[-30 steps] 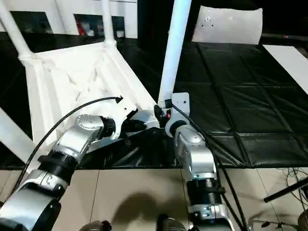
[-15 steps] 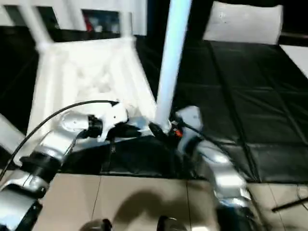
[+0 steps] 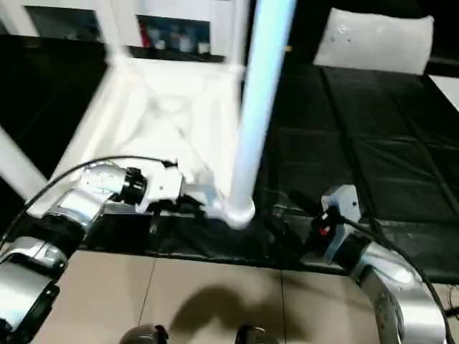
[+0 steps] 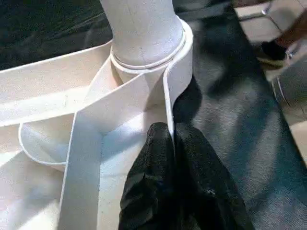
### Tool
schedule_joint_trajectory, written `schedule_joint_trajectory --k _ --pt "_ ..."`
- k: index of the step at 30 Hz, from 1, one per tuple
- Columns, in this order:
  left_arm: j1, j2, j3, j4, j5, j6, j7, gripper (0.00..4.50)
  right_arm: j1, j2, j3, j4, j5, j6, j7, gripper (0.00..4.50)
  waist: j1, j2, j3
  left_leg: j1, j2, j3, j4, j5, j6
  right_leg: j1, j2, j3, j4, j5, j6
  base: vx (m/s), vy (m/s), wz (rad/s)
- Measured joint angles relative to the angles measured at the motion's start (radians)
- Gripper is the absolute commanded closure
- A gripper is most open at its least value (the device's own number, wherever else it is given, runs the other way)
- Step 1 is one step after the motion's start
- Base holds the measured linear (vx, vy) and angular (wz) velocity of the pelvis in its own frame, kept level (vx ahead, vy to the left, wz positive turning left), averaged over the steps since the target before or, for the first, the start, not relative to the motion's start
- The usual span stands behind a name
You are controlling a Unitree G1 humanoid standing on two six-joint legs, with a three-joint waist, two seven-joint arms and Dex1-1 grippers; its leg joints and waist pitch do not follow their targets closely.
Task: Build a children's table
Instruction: Rotate leg to tighten
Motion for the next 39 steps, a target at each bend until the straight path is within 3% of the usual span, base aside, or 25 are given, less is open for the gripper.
schedule_joint_trajectory --k 4,7,9,11,13,16,18,21,23,24,25,27,28,29,30,31,32,33,34,35,36,37,38,39 --pt "-0.013 -0.008 0.002 0.05 0.023 -0.062 0.038 4.5 0.0 0.009 0.0 0.0 0.003 0.0 -0.025 0.04 0.002 -0.005 -0.004 0.0 0.0 0.0 0.001 0.0 0.0 0.0 0.0 0.0 0.001 0.001 0.0 0.0 0.0 0.0" --pt "-0.012 -0.023 0.028 0.074 0.017 -0.05 0.059 4.5 -0.002 0.016 0.001 -0.024 0.015 0.022 -0.041 0.04 -0.001 -0.008 -0.006 -0.001 0.001 0.0 0.004 0.0 0.0 0.0 0.0 0.0 0.002 0.003 0.0 0.0 0.0 0.0" --pt "-0.01 -0.022 0.042 0.074 0.004 -0.023 0.053 4.06 -0.002 0.017 0.002 -0.035 0.021 0.023 -0.046 0.0 -0.004 -0.008 -0.006 -0.001 0.001 0.0 0.005 0.001 0.001 0.0 0.0 0.0 0.003 0.004 0.0 0.0 0.0 0.0" --pt "0.016 -0.039 0.108 0.039 -0.092 0.014 0.054 3.91 -0.002 0.025 0.001 -0.038 0.03 0.023 -0.064 0.0 -0.007 -0.011 -0.007 -0.001 0.001 0.0 0.007 0.0 0.001 -0.001 0.0 0.0 0.004 0.005 0.0 0.0 0.0 0.0" --pt "0.045 -0.043 0.166 -0.055 -0.185 0.067 0.053 3.77 -0.002 0.049 0.003 -0.049 0.034 0.025 -0.084 0.0 -0.009 -0.02 -0.014 -0.001 0.002 0.001 0.007 0.0 0.0 0.0 0.0 0.0 0.006 0.004 0.0 0.0 0.0 0.0" --pt "0.147 -0.05 0.228 -0.217 -0.277 0.166 0.115 3.53 0.01 0.069 0.005 -0.109 0.039 0.062 -0.14 0.0 -0.011 -0.028 -0.025 0.004 0.003 0.001 0.007 0.0 0.0 0.005 0.0 0.0 0.007 0.003 0.002 0.0 0.0 0.0" --pt "0.195 -0.055 0.241 -0.262 -0.288 0.212 0.159 3.43 0.015 0.07 0.009 -0.118 0.042 0.079 -0.155 0.0 -0.01 -0.031 -0.027 0.006 0.003 0.0 0.008 0.0 0.0 0.005 0.0 0.0 0.007 0.003 0.002 0.0 0.0 0.0" --pt "0.333 -0.088 0.28 -0.43 -0.307 0.321 0.287 3.16 0.057 0.089 0.034 -0.153 0.038 0.079 -0.177 0.0 -0.01 -0.029 -0.029 0.006 0.003 -0.001 0.01 0.0 0.0 0.008 0.0 -0.001 0.003 0.003 0.002 0.0 0.0 0.0" --pt "0.56 -0.16 0.342 -0.733 -0.313 0.445 0.48 3.05 0.098 0.11 0.081 -0.202 0.017 0.079 -0.212 0.0 -0.02 -0.027 -0.034 0.005 0.004 0.001 0.01 -0.003 -0.002 0.01 0.0 -0.001 -0.001 0.002 0.003 0.0 0.0 0.0" --pt "0.642 -0.196 0.355 -0.814 -0.312 0.487 0.544 2.91 0.12 0.121 0.099 -0.212 0.009 0.086 -0.224 0.0 -0.026 -0.029 -0.037 0.012 0.007 0.01 0.015 -0.008 -0.001 0.009 0.005 0.007 -0.001 0.001 0.006 0.0 0.0 0.0" --pt "0.7 -0.217 0.353 -0.862 -0.303 0.543 0.601 2.82 0.121 0.129 0.121 -0.213 0.007 0.098 -0.237 0.0 -0.013 -0.034 -0.039 0.018 0.017 0.033 0.025 -0.016 -0.003 0.0 0.021 0.033 0.004 0.0 0.006 0.004 0.01 -0.34" --pt "0.733 -0.222 0.363 -0.923 -0.283 0.599 0.673 2.73 0.108 0.137 0.143 -0.218 0.004 0.105 -0.254 0.0 -0.007 -0.039 -0.04 0.02 0.018 0.046 0.038 -0.028 -0.002 -0.01 0.038 0.069 0.012 0.001 0.006 -0.016 0.013 -0.44" --pt "0.759 -0.231 0.378 -0.985 -0.269 0.617 0.717 2.64 0.112 0.137 0.149 -0.223 -0.003 0.105 -0.265 0.0 -0.002 -0.047 -0.041 0.022 0.012 0.049 0.055 -0.046 0.006 -0.018 0.042 0.097 0.02 0.002 0.01 -0.042 0.069 -0.53" --pt "0.772 -0.241 0.386 -1.021 -0.251 0.626 0.745 2.58 0.117 0.137 0.149 -0.222 -0.012 0.105 -0.274 0.0 0.004 -0.046 -0.041 0.021 0.003 0.041 0.074 -0.063 0.021 -0.016 0.051 0.123 0.021 0.005 0.015 -0.042 0.069 -0.53" --pt "0.792 -0.257 0.387 -1.056 -0.225 0.634 0.772 2.49 0.117 0.138 0.159 -0.218 -0.027 0.101 -0.28 0.0 -0.004 -0.043 -0.042 0.01 -0.014 0.004 0.081 -0.069 0.028 -0.011 0.045 0.115 0.019 0.003 0.022 -0.018 0.137 -0.42" --pt "0.806 -0.265 0.386 -1.085 -0.195 0.637 0.795 2.49 0.117 0.145 0.171 -0.208 -0.041 0.096 -0.284 0.0 -0.017 -0.03 -0.047 0.009 -0.024 -0.012 0.087 -0.067 0.021 -0.007 0.037 0.097 0.017 0.001 0.025 -0.03 0.152 -0.15" --pt "0.834 -0.26 0.395 -1.123 -0.165 0.648 0.83 2.28 0.113 0.162 0.201 -0.188 -0.054 0.086 -0.293 0.0 -0.052 -0.023 -0.05 0.005 -0.023 -0.019 0.088 -0.067 0.025 0.0 0.035 0.082 0.005 -0.016 0.024 -0.03 0.152 -0.15" --pt "0.855 -0.26 0.405 -1.146 -0.154 0.663 0.861 2.28 0.113 0.172 0.231 -0.179 -0.061 0.081 -0.295 0.0 -0.071 -0.017 -0.048 0.004 -0.02 -0.025 0.085 -0.066 0.025 0.007 0.039 0.076 -0.011 -0.025 0.015 -0.029 0.12 0.06" --pt "0.88 -0.266 0.42 -1.169 -0.14 0.682 0.898 2.23 0.112 0.176 0.256 -0.17 -0.069 0.075 -0.294 0.0 -0.088 -0.015 -0.046 0.005 -0.013 -0.028 0.083 -0.065 0.027 0.019 0.04 0.058 -0.019 -0.031 0.002 -0.061 0.085 0.06" --pt "0.904 -0.267 0.431 -1.197 -0.126 0.696 0.932 2.18 0.109 0.175 0.269 -0.162 -0.074 0.067 -0.293 0.0 -0.095 -0.015 -0.046 0.005 -0.007 -0.03 0.082 -0.061 0.032 0.026 0.034 0.043 -0.009 -0.042 -0.016 -0.061 0.085 0.06" --pt "0.929 -0.267 0.435 -1.226 -0.114 0.712 0.966 2.08 0.106 0.171 0.277 -0.148 -0.082 0.056 -0.287 0.0 -0.094 -0.017 -0.045 0.007 0.002 -0.029 0.082 -0.061 0.032 0.038 0.033 0.027 0.023 -0.051 -0.028 -0.087 0.016 0.08" --pt "0.955 -0.271 0.434 -1.269 -0.102 0.73 1.0 1.97 0.099 0.154 0.287 -0.13 -0.092 0.038 -0.275 0.0 -0.086 -0.022 -0.045 0.008 0.009 -0.026 0.08 -0.061 0.031 0.057 0.031 0.023 0.07 -0.061 -0.028 0.0 0.0 0.0" --pt "0.967 -0.273 0.435 -1.291 -0.092 0.736 1.018 1.97 0.092 0.148 0.291 -0.118 -0.096 0.026 -0.268 0.0 -0.075 -0.033 -0.047 0.005 0.007 -0.019 0.077 -0.061 0.03 0.072 0.028 0.03 0.072 -0.078 -0.023 0.0 0.0 0.0" --pt "0.975 -0.281 0.435 -1.302 -0.083 0.741 1.032 1.87 0.079 0.143 0.293 -0.105 -0.103 0.014 -0.261 0.0 -0.058 -0.052 -0.055 0.002 -0.001 -0.013 0.072 -0.059 0.027 0.066 0.016 0.038 0.068 -0.095 0.041 -0.009 -0.088 -0.1"
